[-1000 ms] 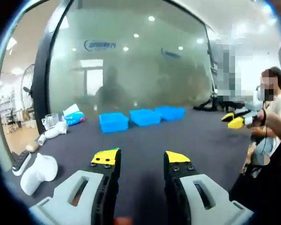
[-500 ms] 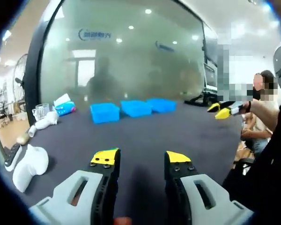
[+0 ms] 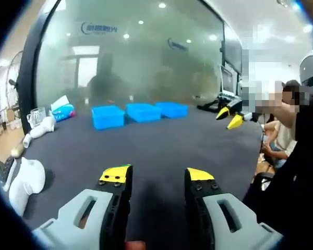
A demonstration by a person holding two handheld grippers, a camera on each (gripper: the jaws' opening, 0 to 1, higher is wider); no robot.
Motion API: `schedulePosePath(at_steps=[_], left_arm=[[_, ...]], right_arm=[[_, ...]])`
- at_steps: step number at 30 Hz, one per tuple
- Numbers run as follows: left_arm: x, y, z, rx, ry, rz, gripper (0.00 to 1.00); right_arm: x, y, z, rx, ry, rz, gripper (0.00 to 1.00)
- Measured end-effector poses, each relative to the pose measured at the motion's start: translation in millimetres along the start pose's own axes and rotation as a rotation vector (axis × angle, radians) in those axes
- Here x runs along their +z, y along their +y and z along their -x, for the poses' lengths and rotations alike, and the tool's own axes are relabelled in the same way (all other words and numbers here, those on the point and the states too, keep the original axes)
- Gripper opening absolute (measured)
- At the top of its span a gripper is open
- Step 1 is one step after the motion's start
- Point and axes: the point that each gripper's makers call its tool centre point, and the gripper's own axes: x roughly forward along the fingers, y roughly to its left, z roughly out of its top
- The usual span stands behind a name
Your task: Sort the screws, nuts, and washers into the corresponding bins
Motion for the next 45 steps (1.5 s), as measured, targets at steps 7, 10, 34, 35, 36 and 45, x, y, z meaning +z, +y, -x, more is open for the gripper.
schedulePosePath(at_steps=[7,10,34,35,36,45], left_arm=[[-2.3,-9.4,-2,-0.032,0.017,-0.013,0.39],[-4.9,-12.1,-3,-0.038,0.031,-0.032,0.40],[-12.6,-12.7,0,-0.036,0.022,-0.001,0.40],[-12.5,-11.9,0,-0.035,0.020,0.001,0.40],[-12.3,-11.1,0,-0.033,0.019,0.004,0.40],[-11.3,-9.8,2,-0.025,0.012,0.010,0.40]], right_arm=[[15.1,3,-19,0.078,0.062,0.076,0.31],[17.3,6,-31,0.117,0.101,0.121,0.30],[18.8,6,-107,0.231,0.261,0.112,0.22],[18.6,6,-107,0.230,0.262,0.107,0.21],[18.0,5,-108,0.228,0.267,0.103,0.19],[12.3,9,-110,0.246,0.290,0.081,0.14]])
